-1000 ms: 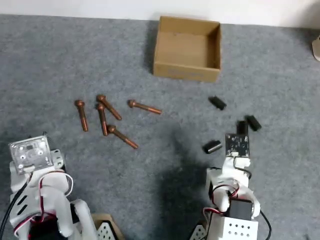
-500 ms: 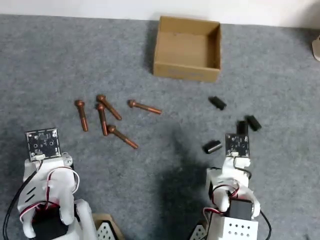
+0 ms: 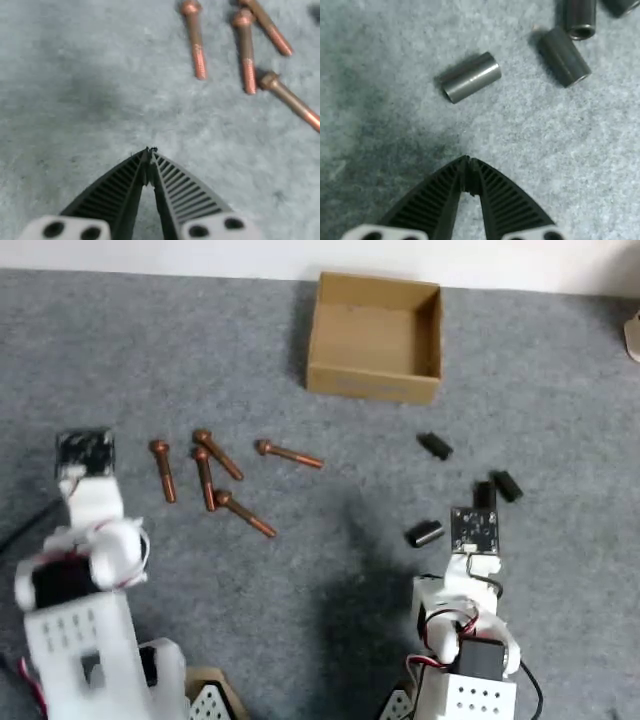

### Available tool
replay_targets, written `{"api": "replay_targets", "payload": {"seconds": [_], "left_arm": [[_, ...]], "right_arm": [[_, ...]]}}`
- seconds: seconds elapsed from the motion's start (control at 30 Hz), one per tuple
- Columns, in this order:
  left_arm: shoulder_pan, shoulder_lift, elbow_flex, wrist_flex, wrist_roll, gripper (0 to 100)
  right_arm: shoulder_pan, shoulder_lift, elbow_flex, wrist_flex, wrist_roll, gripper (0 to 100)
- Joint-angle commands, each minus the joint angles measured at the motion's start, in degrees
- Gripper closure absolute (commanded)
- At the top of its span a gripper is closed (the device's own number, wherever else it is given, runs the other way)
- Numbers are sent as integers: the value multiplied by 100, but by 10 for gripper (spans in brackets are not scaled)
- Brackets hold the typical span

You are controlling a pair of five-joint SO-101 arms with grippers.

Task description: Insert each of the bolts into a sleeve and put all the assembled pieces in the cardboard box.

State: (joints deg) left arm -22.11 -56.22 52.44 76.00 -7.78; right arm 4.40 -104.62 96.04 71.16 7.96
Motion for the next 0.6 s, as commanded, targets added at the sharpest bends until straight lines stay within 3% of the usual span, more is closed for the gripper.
{"api": "replay_targets", "payload": {"seconds": [0.0, 0.17, 0.4, 0.57], "left_arm": [[462, 1130, -813, 0, 79, 969], [919, 2352, -1534, 0, 290, 960], [998, 3530, -2378, -35, 888, 776], [963, 4277, -2914, -290, 1020, 773]], "right_arm": [[-48, -48, 884, 13, 53, 994], [-48, -48, 884, 13, 53, 994], [-48, -48, 884, 13, 53, 994], [-48, -48, 884, 13, 53, 994]]}}
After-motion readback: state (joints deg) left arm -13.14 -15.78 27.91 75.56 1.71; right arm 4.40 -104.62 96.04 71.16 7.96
